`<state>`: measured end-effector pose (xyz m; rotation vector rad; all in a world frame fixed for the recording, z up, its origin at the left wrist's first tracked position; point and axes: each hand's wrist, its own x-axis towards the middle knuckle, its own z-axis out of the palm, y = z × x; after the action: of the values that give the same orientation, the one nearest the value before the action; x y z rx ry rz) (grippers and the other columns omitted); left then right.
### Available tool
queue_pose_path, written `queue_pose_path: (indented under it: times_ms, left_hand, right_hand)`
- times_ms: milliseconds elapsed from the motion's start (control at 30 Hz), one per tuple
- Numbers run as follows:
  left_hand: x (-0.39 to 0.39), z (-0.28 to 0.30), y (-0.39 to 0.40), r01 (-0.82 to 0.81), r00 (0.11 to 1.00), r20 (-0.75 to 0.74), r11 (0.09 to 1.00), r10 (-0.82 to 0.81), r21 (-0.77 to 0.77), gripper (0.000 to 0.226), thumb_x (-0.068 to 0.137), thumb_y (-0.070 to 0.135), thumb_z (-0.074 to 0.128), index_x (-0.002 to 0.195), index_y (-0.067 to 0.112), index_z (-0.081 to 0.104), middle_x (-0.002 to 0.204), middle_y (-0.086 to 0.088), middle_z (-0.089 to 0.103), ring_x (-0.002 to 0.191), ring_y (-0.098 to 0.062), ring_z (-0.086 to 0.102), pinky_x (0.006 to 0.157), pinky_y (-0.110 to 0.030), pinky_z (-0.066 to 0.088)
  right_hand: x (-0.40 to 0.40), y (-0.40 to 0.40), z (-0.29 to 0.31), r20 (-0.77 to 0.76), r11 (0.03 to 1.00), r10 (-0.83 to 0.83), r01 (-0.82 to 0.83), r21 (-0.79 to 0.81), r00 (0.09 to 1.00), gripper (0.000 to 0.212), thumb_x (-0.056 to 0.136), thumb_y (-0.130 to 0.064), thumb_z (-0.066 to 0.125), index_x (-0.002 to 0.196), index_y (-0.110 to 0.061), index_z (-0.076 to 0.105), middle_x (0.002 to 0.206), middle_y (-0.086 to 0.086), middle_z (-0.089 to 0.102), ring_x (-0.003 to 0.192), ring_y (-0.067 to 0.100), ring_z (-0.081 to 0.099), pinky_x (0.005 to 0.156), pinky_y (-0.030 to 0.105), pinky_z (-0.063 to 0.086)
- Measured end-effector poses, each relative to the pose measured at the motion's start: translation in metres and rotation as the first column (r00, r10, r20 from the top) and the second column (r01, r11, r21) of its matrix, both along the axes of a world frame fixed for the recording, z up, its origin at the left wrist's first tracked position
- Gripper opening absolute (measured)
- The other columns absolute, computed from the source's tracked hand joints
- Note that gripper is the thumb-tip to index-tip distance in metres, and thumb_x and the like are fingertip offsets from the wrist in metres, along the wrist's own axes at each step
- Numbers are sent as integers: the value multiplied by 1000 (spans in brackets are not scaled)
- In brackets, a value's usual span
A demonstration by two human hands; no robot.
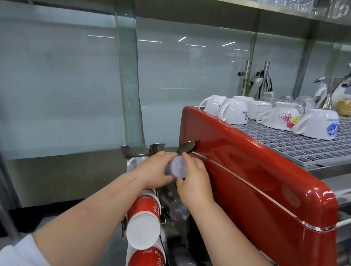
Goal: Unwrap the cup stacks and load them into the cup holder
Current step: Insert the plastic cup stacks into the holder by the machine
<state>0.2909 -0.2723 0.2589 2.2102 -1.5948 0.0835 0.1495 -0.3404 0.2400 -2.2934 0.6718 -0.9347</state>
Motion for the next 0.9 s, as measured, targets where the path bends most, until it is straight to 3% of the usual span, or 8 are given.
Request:
queue_pose_path:
  times_ms: [200,567,733,900]
  left_hand:
    - [-4,3,-3,-27,1000,14,999,26,19,65,75,28,69,136,30,47,126,0,55,121,-17,50,97,-29,44]
    - [-11,10,-3,-94,995,34,993,92,70,53,72,40,68,122,38,50,108,6,55,100,-15,58,76,-27,43]
    - [-23,19,1,-112,992,74,985,103,131,41,79,31,65,119,29,56,96,9,50,94,-17,58,73,-27,41]
    - [-35,27,11,-154,983,130,963,127,220,40,82,26,62,121,24,57,112,2,63,101,-21,60,83,-31,48]
  right_hand:
    - [1,-1,0,-9,1000,1,-1,-28,1000,66,79,0,59,140,-16,41,138,10,41,124,26,47,103,25,35]
    - [3,2,11,-96,1000,-8,9,12,995,64,79,-6,63,138,-17,39,135,13,40,121,31,47,101,35,42]
    - [0,6,18,-162,999,-24,31,40,986,62,78,-9,61,135,-18,40,133,14,40,116,32,50,98,40,45]
    - [-6,10,25,-276,999,-43,47,10,960,55,78,-8,62,129,-15,44,130,16,42,113,34,52,97,37,46]
